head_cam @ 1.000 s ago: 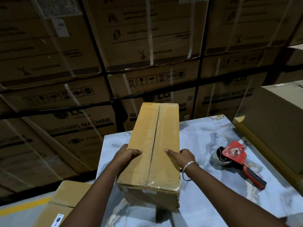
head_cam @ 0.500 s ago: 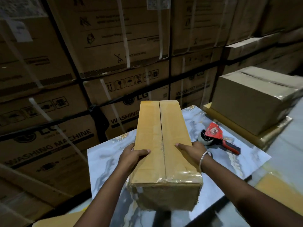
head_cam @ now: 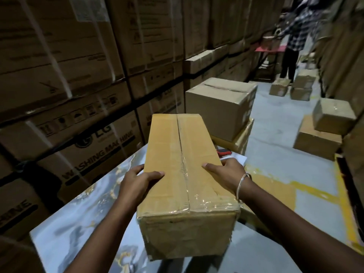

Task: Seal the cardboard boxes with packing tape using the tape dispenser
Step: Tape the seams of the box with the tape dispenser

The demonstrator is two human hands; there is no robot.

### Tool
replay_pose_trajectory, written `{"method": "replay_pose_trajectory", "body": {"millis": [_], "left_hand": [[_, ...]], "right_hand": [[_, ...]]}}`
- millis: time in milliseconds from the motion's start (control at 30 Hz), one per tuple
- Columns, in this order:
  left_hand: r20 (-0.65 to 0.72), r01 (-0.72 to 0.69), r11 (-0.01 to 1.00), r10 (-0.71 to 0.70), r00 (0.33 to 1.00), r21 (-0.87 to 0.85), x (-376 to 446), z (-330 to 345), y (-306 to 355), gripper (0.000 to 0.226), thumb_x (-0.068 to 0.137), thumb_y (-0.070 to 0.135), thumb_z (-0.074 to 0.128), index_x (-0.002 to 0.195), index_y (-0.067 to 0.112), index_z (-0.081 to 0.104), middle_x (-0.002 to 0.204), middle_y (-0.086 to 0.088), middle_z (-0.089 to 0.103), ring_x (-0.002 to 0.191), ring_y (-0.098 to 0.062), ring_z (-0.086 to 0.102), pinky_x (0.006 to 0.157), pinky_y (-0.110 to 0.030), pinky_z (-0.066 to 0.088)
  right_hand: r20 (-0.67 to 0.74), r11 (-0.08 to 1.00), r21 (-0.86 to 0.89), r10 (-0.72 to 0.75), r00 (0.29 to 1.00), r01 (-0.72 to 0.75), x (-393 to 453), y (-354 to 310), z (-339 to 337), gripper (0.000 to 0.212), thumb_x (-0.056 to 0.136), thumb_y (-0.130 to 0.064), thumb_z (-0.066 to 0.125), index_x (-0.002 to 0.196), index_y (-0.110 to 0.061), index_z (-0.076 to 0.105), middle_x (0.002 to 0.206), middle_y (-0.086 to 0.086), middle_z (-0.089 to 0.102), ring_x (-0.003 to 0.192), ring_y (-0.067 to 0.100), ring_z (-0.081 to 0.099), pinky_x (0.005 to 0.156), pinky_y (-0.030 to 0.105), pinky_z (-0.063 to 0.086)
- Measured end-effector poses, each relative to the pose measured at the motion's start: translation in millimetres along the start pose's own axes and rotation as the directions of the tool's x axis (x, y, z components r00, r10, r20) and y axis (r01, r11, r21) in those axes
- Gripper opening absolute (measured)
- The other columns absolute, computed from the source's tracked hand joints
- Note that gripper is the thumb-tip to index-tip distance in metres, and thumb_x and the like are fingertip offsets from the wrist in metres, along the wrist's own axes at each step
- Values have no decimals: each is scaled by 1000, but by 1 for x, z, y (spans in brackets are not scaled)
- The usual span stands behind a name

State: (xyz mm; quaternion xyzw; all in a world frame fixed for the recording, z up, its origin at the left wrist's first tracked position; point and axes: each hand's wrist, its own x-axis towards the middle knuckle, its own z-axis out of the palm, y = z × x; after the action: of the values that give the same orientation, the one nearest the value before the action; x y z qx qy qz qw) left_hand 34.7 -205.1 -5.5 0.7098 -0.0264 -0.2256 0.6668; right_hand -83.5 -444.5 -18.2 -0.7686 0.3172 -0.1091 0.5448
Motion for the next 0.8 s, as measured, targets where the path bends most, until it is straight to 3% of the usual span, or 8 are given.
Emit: {"method": "replay_pose_trajectory", "body": {"millis": [133,333,467,567,633,800], "left_hand": [[20,-54,999,54,998,-4,-11,10,10,46,71,3,83,115,9,69,95,-7,78,87,-23,76,81,-32,55],[109,-113,992,119,987,-60,-19,38,22,49,69,2,85,115,9,69,98,-7,77,90,-24,75,88,-34,55],[217,-106,994,99,971,19,-11,63,19,57,56,20,91,110,14,73,100,-6,77,93,-25,75,97,-41,54],[273,-113,988,80,959,107,-5,91,16,71,43,40,97,108,24,73,102,-1,77,95,-26,74,97,-47,53],[293,-135,979,85,952,155,-4,115,14,78,38,49,96,109,32,68,103,3,76,95,-24,74,93,-49,55],[382,-231,942,125,916,245,-6,188,19,74,42,52,87,107,36,56,104,10,70,94,-19,71,90,-48,56]], "right_hand": [[-42,1000,6,4,999,-4,-10,-10,-19,20,82,-43,81,81,-26,69,85,-8,74,82,14,71,77,34,59],[-161,1000,-1,-1,987,1,-28,-19,-59,30,78,-46,83,76,-18,71,77,-4,73,74,18,70,62,30,52],[-242,998,18,70,968,-67,-38,-5,-80,61,53,-65,83,80,-11,75,75,4,76,75,29,74,72,44,60],[-324,995,13,99,941,-101,-48,15,-103,69,45,-73,77,64,-9,58,58,2,56,58,26,56,58,42,45],[-384,993,12,113,916,-118,-53,29,-121,65,49,-74,78,65,-16,52,57,4,41,56,21,41,59,37,33],[-480,981,49,189,857,-189,-56,71,-173,63,51,-75,78,67,-16,62,56,3,49,54,19,46,60,37,34]]}}
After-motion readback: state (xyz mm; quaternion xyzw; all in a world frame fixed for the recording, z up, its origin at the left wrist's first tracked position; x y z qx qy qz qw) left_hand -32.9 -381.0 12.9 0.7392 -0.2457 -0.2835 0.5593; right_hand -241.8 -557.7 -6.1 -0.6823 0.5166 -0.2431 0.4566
